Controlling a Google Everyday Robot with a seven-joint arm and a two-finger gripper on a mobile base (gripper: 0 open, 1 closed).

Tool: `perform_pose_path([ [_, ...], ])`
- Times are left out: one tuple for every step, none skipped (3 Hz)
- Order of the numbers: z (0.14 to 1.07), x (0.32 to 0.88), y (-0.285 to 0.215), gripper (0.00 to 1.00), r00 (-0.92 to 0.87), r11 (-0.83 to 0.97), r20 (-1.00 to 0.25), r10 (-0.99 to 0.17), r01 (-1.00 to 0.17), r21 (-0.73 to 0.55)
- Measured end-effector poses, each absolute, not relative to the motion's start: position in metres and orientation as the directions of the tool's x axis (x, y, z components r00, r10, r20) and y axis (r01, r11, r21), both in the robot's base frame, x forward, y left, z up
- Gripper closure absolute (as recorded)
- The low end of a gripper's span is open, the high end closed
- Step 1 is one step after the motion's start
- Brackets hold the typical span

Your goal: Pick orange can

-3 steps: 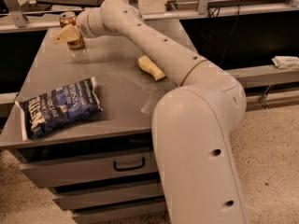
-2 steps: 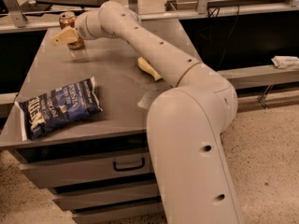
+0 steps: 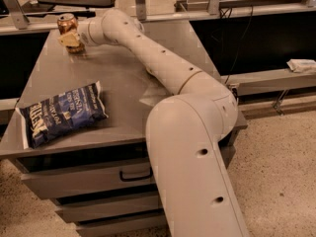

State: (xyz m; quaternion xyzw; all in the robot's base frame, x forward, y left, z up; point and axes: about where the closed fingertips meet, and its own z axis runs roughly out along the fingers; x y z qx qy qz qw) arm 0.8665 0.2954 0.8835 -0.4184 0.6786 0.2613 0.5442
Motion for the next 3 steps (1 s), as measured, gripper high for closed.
perform_pose_path([
  [0.883, 0.872, 0.293, 0.65, -0.055, 0.521, -0.96, -0.275, -0.847, -0.101],
  [0.891, 0.868, 0.278, 0.88, -0.052, 0.509, -0.964, -0.262, -0.855, -0.093],
  [0.906, 0.852, 0.243, 1.0, -0.039, 0.457, -0.974, -0.223, -0.887, -0.069],
])
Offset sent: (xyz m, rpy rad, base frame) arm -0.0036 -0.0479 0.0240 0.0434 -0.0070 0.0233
